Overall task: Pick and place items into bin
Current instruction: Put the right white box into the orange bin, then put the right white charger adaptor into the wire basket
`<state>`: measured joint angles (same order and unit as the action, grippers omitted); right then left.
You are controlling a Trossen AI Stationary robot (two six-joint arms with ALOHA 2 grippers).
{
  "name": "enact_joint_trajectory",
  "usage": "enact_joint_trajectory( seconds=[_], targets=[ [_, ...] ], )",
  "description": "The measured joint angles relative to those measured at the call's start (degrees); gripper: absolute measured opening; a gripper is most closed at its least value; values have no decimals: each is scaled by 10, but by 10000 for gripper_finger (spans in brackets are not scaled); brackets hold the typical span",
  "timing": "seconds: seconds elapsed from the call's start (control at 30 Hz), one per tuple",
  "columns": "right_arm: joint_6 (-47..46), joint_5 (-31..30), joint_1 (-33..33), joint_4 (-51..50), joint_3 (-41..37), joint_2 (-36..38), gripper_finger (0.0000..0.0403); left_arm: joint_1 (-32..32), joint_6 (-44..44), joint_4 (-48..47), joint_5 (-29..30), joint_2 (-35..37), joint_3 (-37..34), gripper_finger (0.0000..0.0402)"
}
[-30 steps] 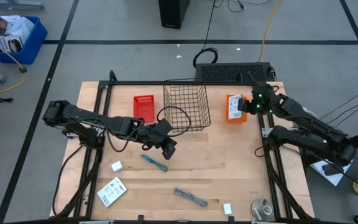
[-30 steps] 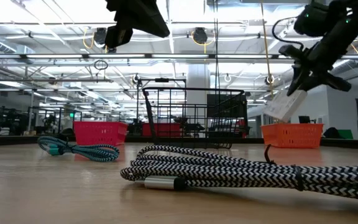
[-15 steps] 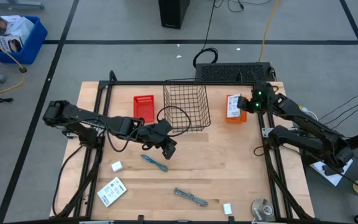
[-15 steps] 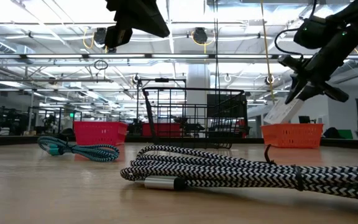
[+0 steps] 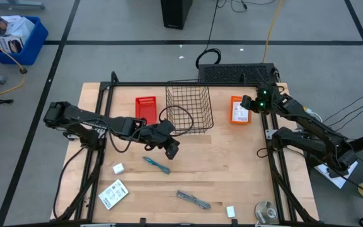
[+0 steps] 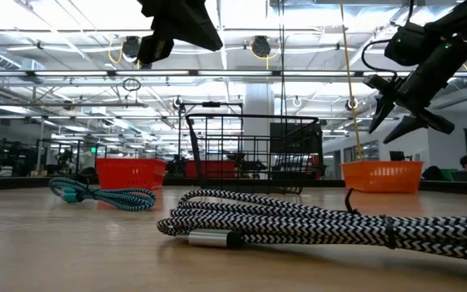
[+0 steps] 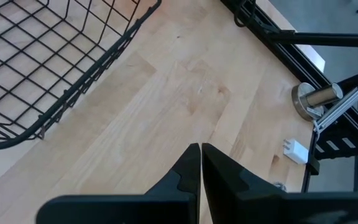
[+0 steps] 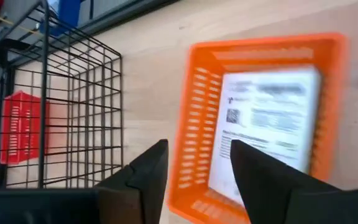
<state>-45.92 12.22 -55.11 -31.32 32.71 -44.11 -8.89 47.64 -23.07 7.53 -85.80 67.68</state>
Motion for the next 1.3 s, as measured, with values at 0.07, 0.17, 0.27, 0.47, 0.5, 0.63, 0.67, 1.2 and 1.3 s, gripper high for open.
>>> enact_joint_trajectory(
  seconds=[0.07,0.17,0.27,0.47,0.5,0.63,0.67,1.2,1.3],
  targets=[
    [0,13,0,10,0,3,172,3,0,0,0,0,0,19],
    [3,53,0,34,0,13,170,3,0,0,0,0,0,19],
    [3,96,0,51,0,26,165,4,-14,0,1,0,0,19],
    [-63,135,7,63,1,54,161,6,-37,0,5,0,0,19],
    [-80,134,11,61,1,56,162,8,-37,0,5,0,0,19],
    [-132,150,26,75,1,52,166,14,-37,-3,4,0,0,19],
    [-136,148,29,76,1,50,166,15,-37,-3,4,0,0,19],
    [-347,181,224,332,-124,89,164,20,-37,-3,0,0,0,19],
    [-367,127,284,332,-109,109,162,20,-37,-3,-1,0,0,19]
  ],
)
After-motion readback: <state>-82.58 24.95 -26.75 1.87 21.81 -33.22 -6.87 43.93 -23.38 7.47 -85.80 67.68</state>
